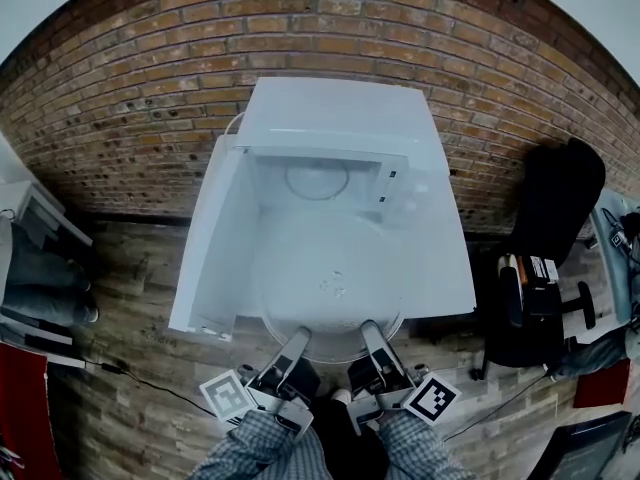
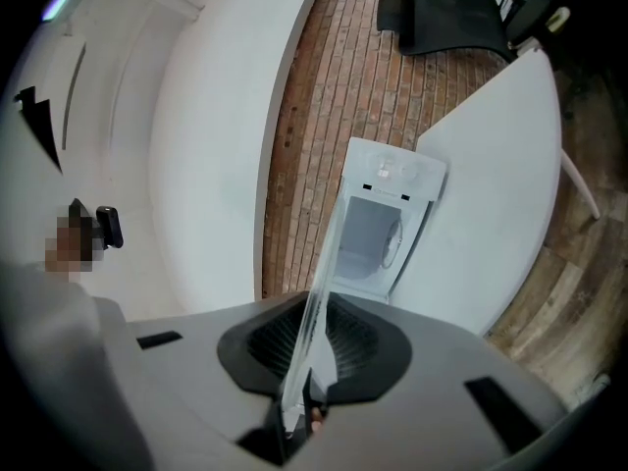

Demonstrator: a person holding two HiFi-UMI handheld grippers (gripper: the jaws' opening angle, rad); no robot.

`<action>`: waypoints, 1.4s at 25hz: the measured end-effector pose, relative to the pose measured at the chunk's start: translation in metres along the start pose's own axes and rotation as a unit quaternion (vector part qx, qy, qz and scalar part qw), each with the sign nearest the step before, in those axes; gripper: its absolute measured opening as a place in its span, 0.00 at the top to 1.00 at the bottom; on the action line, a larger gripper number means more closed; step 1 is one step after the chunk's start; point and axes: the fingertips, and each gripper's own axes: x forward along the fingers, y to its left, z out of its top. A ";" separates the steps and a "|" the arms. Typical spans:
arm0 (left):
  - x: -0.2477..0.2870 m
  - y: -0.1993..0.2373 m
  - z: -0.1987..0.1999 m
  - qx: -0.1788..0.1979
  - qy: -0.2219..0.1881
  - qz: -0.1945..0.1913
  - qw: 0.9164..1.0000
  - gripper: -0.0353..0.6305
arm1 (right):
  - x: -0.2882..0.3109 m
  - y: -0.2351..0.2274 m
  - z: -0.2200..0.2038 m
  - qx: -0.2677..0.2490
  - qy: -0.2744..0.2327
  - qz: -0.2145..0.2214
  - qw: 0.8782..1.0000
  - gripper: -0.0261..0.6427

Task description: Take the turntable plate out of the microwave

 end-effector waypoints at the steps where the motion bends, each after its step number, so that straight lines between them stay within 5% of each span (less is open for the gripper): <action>1: -0.001 -0.001 0.000 -0.003 0.001 -0.003 1.000 0.88 | -0.001 0.001 0.000 -0.003 -0.002 0.000 1.000 0.88; 35: 0.037 0.000 -0.011 0.000 0.013 -0.016 1.000 0.88 | 0.003 -0.005 0.036 0.002 -0.018 0.006 1.000 0.88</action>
